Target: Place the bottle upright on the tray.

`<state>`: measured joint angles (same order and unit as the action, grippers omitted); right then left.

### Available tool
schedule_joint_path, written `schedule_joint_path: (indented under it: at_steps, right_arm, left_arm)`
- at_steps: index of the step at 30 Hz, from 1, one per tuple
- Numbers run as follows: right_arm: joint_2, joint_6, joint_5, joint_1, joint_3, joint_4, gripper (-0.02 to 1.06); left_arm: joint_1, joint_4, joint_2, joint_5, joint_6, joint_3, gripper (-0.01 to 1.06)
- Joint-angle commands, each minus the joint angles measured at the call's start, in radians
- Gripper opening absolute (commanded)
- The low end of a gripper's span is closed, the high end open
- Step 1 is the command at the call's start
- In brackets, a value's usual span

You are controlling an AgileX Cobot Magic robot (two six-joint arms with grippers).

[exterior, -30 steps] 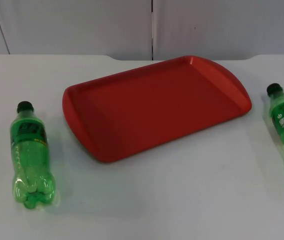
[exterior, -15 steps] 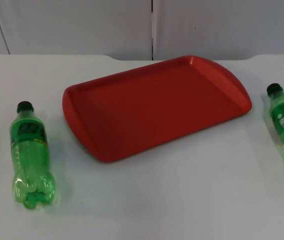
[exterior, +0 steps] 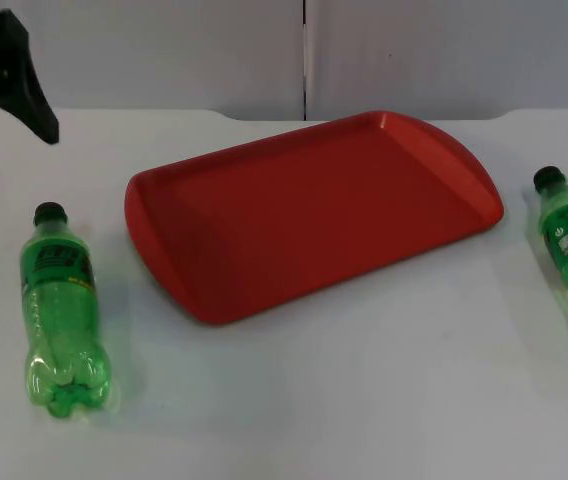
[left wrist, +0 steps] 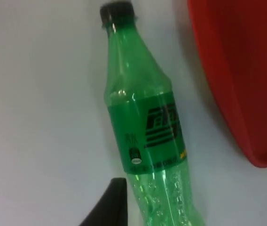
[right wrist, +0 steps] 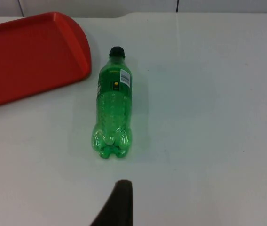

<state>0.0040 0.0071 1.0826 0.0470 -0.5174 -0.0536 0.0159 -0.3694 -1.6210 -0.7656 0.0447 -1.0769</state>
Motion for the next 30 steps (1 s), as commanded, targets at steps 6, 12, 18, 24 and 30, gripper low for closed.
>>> schedule_joint_path:
  at_steps: [6,12,18,24,30]
  right_arm:
    - [-0.004,0.004,-0.005,-0.005,0.002,0.006,0.88]
    - [-0.004,0.004,-0.005,-0.005,0.002,0.006,0.88]
    - [-0.004,0.004,-0.005,-0.005,0.002,0.006,0.88]
    - [-0.004,0.004,-0.005,-0.005,0.002,0.006,0.88]
    - [-0.004,0.004,-0.005,-0.005,0.002,0.006,0.88]
  left_arm:
    - [-0.006,-0.037,-0.121,0.065,-0.023,-0.013,1.05]
    - [-0.006,0.016,-0.230,0.028,-0.063,-0.116,1.05]
    - [-0.019,0.087,-0.302,-0.014,-0.142,-0.188,1.05]
    - [-0.075,0.177,-0.357,0.017,-0.253,-0.189,1.05]
    - [-0.091,0.227,-0.434,0.021,-0.315,-0.225,1.05]
